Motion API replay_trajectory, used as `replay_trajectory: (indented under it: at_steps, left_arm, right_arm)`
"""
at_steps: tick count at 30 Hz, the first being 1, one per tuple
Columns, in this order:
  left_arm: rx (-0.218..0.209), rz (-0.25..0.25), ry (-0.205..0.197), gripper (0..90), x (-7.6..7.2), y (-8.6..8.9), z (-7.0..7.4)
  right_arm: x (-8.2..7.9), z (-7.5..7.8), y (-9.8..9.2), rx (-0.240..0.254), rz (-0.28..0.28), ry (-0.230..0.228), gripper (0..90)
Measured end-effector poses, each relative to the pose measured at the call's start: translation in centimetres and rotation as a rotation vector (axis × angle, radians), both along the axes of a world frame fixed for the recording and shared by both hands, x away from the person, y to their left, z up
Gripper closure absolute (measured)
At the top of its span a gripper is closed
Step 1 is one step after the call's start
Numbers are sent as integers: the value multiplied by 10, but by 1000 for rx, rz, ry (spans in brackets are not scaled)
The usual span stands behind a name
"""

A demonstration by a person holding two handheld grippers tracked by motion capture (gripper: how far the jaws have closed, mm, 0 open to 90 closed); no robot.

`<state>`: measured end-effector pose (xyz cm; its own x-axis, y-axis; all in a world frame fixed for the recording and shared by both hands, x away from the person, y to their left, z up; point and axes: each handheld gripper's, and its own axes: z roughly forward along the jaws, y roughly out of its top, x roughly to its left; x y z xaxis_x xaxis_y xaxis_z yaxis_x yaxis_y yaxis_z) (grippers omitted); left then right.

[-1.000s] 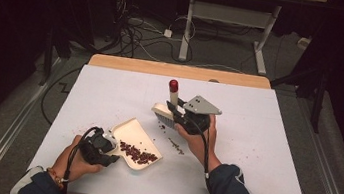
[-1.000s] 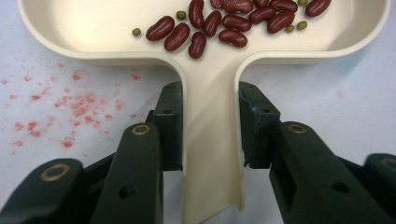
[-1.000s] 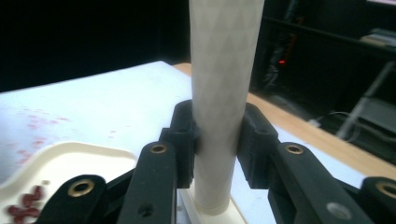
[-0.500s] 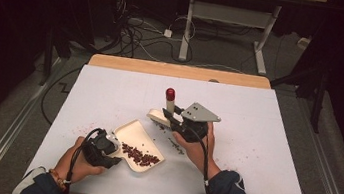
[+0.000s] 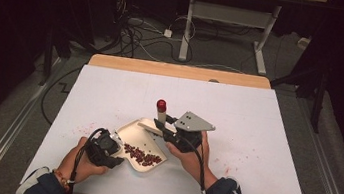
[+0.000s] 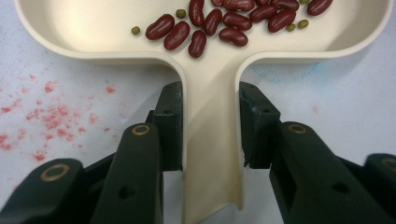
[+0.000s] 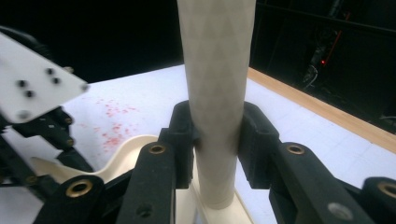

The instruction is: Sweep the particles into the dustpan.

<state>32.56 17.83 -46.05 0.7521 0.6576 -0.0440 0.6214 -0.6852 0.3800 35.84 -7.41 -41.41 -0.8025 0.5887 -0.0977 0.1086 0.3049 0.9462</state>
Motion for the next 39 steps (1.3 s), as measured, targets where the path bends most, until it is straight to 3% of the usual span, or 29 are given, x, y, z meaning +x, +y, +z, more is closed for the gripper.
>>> replay_trajectory:
  at_steps: [8, 15, 21, 23, 25, 30, 35, 39]
  left_arm:
    - [3, -2, -2, 641, 0, -2, 0]
    - [4, -19, -2, 641, -2, -4, 1]
    - [3, -23, -6, 641, -2, 0, 2]
    - [2, -17, -9, 641, -3, 3, 2]
    - [-2, -9, -10, 641, -3, 7, 2]
    - [1, -9, -11, 641, -2, 11, 1]
    - [2, -16, -13, 641, 0, 14, -1]
    - [-2, -26, -18, 641, 2, 18, -1]
  right_arm:
    - [-18, 7, 9, 27, 84, 9, 708]
    - [-12, 17, -4, 67, 41, -25, 708]
    - [-13, 36, -41, 86, -5, -46, 708]
    - [-14, 40, -57, 71, 28, -39, 708]
    - [-17, 43, -74, 79, 48, -4, 708]
    - [-33, 45, -104, 106, 182, 81, 708]
    - [-48, 41, -103, 56, 351, 150, 708]
    - [-52, 29, -91, -8, 388, 185, 708]
